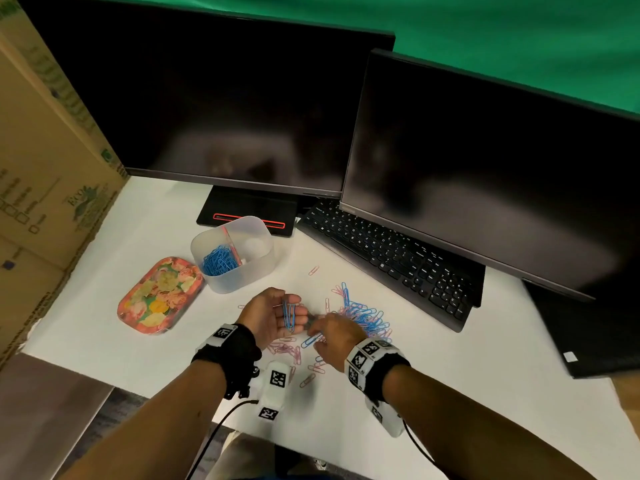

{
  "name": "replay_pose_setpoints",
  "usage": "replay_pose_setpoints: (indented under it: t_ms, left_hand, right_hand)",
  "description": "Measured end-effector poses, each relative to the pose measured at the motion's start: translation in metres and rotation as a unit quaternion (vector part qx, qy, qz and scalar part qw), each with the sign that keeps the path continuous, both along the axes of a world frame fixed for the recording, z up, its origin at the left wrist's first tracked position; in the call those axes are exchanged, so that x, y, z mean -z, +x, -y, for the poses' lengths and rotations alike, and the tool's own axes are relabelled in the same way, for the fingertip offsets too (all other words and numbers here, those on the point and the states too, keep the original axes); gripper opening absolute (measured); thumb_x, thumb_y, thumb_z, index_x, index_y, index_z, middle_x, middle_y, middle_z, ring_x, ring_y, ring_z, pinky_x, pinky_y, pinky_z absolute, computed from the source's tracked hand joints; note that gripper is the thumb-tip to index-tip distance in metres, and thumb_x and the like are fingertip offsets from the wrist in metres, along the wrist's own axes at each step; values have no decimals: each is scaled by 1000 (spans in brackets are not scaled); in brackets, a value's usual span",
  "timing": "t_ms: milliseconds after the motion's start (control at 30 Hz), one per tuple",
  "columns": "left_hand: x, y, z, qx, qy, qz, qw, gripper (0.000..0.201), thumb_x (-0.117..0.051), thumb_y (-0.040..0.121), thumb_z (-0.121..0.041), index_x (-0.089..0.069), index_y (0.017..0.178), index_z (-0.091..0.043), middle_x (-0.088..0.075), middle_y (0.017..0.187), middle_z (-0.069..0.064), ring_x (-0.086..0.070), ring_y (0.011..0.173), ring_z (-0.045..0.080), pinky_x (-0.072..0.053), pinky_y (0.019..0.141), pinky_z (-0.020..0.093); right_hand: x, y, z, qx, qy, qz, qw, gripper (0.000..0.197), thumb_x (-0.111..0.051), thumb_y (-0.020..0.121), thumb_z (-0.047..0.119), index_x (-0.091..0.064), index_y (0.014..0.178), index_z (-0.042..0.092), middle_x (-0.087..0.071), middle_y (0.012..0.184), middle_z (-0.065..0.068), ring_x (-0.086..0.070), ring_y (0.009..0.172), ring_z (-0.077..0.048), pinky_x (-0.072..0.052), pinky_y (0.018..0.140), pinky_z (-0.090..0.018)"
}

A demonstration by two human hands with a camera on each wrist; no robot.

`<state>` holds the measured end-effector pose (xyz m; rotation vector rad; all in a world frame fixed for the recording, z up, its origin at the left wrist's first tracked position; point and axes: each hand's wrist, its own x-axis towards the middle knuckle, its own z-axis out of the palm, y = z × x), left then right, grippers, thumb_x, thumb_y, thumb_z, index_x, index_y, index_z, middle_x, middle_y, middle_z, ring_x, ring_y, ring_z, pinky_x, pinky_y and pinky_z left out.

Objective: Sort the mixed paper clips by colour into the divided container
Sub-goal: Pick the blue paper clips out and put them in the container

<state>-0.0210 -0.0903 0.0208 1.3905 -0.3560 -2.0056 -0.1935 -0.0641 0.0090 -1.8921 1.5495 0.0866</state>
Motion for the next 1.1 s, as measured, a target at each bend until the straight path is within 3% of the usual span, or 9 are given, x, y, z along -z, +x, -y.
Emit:
replay_pose_setpoints:
  t_ms: [233, 367, 467, 600, 700, 800, 867, 1000, 1100]
  left_hand:
    - [-1, 7, 0, 3, -1, 30, 1000, 28, -43, 91, -27, -64, 89, -8, -68, 89, 16, -65, 79, 30, -54, 74, 37]
    - [3, 5, 1, 62, -68, 174, 980, 13, -55, 86, -16, -62, 76, -12, -56, 67, 6, -47, 53, 19, -40, 53, 24]
    - [11, 0, 4, 198, -182, 328, 906, 10, -62, 83, -15, -63, 74, -19, -58, 64, -4, -51, 57, 12, -38, 56, 22]
    - [15, -22, 5, 291, -283, 470, 784, 15, -59, 83, -10, -66, 82, -23, -58, 68, -10, -57, 71, 14, -44, 69, 18]
    - [17, -33, 10, 377, -319, 509, 705, 19, -60, 82, -13, -68, 93, -28, -60, 82, -6, -60, 79, 16, -47, 74, 20]
    - [20, -38, 12, 467, -343, 525, 624, 14, -66, 78, -26, -69, 91, -30, -60, 102, -3, -61, 96, 21, -51, 85, 30]
    - [20, -35, 11, 478, -340, 533, 610, 10, -64, 80, -27, -67, 89, -30, -58, 102, -2, -59, 97, 23, -50, 84, 31]
    - [23, -23, 8, 460, -342, 548, 609, 14, -57, 86, -27, -69, 93, -29, -59, 104, -1, -60, 98, 23, -46, 82, 27]
    - [22, -13, 7, 406, -326, 532, 668, 18, -59, 85, -22, -72, 97, -25, -68, 106, 0, -62, 100, 21, -49, 86, 27]
  right_hand:
    - [4, 18, 11, -107, -55, -125, 985, 26, -51, 90, 10, -57, 115, 13, -52, 113, -11, -58, 105, -34, -49, 85, -38]
    - [2, 5, 10, -13, -36, -20, 999, 10, -54, 86, 18, -59, 91, 24, -52, 102, -3, -59, 90, -28, -48, 76, -30]
    - [1, -11, 11, 98, -17, 74, 992, 17, -62, 79, 13, -59, 70, 27, -56, 79, 5, -58, 72, -16, -49, 67, -23]
    - [-4, -30, 13, 193, -9, 101, 976, 19, -66, 76, 10, -63, 67, 25, -57, 61, 11, -57, 62, -10, -49, 61, -19]
    - [-5, -32, 12, 182, -22, 74, 980, 14, -65, 79, 11, -66, 73, 24, -58, 65, 10, -60, 69, -14, -52, 66, -22]
    - [-3, -26, 11, 134, -34, 30, 990, 12, -62, 83, 15, -69, 87, 23, -66, 93, 0, -64, 87, -20, -54, 77, -27]
    - [-2, -20, 12, 109, -43, 7, 993, 12, -60, 86, 19, -69, 91, 24, -63, 106, -2, -62, 96, -23, -53, 84, -30]
    - [-4, -12, 15, 120, -48, 0, 992, 12, -59, 86, 21, -69, 91, 25, -64, 103, -2, -63, 95, -23, -55, 83, -32]
    - [-4, -18, 17, 182, -27, 20, 983, 8, -62, 84, 21, -69, 86, 26, -69, 93, 1, -67, 86, -20, -57, 77, -30]
